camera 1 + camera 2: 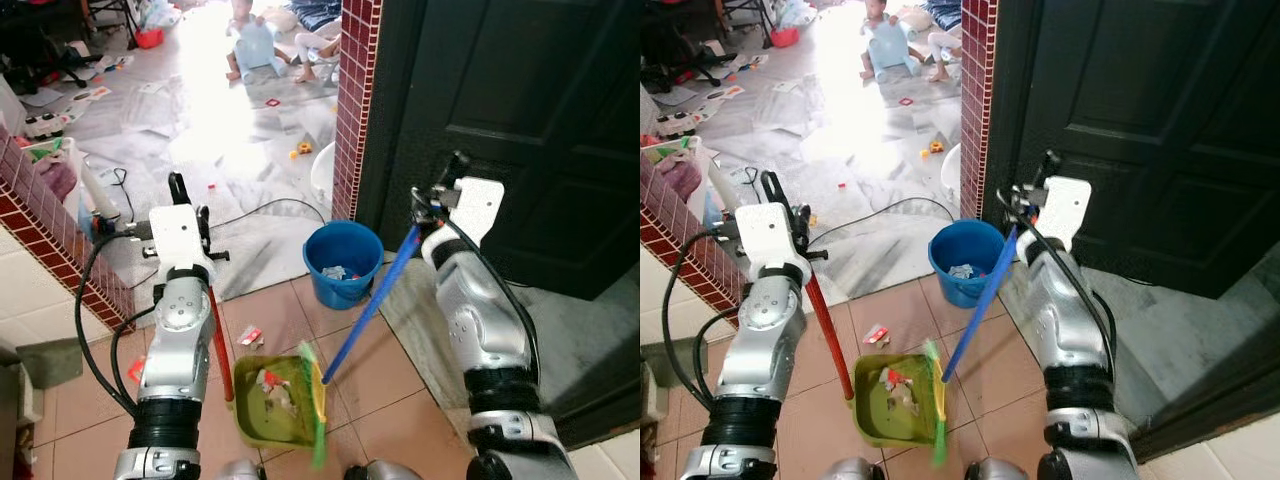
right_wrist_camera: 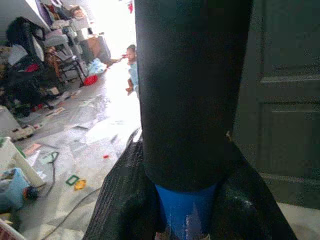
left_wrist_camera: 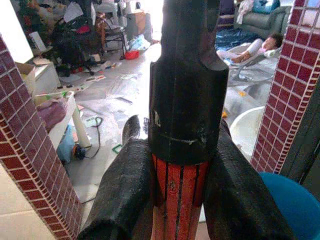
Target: Sweep floor
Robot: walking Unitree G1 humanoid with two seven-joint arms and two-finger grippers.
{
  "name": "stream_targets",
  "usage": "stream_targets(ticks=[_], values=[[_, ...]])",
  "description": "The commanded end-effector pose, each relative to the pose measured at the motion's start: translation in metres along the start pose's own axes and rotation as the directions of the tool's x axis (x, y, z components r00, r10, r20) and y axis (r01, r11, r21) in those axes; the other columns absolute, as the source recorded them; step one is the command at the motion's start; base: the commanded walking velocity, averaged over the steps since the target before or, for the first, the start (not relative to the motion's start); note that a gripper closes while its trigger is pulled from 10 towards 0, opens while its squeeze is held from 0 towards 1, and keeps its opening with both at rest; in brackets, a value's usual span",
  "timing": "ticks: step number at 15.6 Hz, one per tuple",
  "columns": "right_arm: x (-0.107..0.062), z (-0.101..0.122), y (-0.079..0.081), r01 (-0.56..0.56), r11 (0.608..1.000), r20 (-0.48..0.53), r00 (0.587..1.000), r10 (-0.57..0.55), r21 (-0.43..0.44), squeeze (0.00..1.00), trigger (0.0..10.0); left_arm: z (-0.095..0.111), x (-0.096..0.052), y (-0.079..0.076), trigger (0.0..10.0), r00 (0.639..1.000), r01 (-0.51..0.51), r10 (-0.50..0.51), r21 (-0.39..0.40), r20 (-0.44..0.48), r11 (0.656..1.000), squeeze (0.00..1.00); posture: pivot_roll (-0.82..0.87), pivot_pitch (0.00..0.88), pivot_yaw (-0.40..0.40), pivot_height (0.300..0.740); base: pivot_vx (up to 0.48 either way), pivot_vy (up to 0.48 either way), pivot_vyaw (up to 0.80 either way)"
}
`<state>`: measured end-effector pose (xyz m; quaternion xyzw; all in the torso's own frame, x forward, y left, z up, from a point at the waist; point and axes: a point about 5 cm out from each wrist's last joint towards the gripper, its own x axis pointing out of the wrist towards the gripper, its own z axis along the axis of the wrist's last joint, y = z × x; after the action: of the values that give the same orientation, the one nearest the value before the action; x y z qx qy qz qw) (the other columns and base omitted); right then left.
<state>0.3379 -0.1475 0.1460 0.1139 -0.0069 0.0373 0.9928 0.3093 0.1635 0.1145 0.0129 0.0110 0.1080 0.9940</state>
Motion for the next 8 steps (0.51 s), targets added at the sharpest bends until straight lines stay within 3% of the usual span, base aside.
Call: stream_targets(ticks=[1, 6, 8], values=[[0.005, 0.022, 0.009, -0.045, 0.997, 0.070, 0.997, 0.040, 0.064, 0.00, 10.0, 0.008, 0.004, -0.003, 10.0, 0.999, -0.010, 0.010, -0.004, 0.043, 1.000, 0.00, -0.11, 0.000, 0.023, 0.740, 0.000, 0.000, 0.00], [0.012, 0.041, 0.018, -0.092, 0.970, 0.067, 0.995, 0.079, 0.225, 0.00, 10.0, 0.001, 0.006, -0.009, 10.0, 0.999, 0.000, 0.000, 0.003, 0.039, 1.000, 0.00, -0.12, 0.000, 0.022, 0.740, 0.000, 0.000, 0.00], [0.014, 0.044, 0.016, -0.087, 0.964, 0.063, 0.995, 0.073, 0.252, 0.00, 10.0, 0.001, 0.006, -0.010, 10.0, 0.999, 0.004, -0.004, 0.005, 0.039, 1.000, 0.00, -0.12, 0.000, 0.021, 0.740, 0.000, 0.000, 0.00]])
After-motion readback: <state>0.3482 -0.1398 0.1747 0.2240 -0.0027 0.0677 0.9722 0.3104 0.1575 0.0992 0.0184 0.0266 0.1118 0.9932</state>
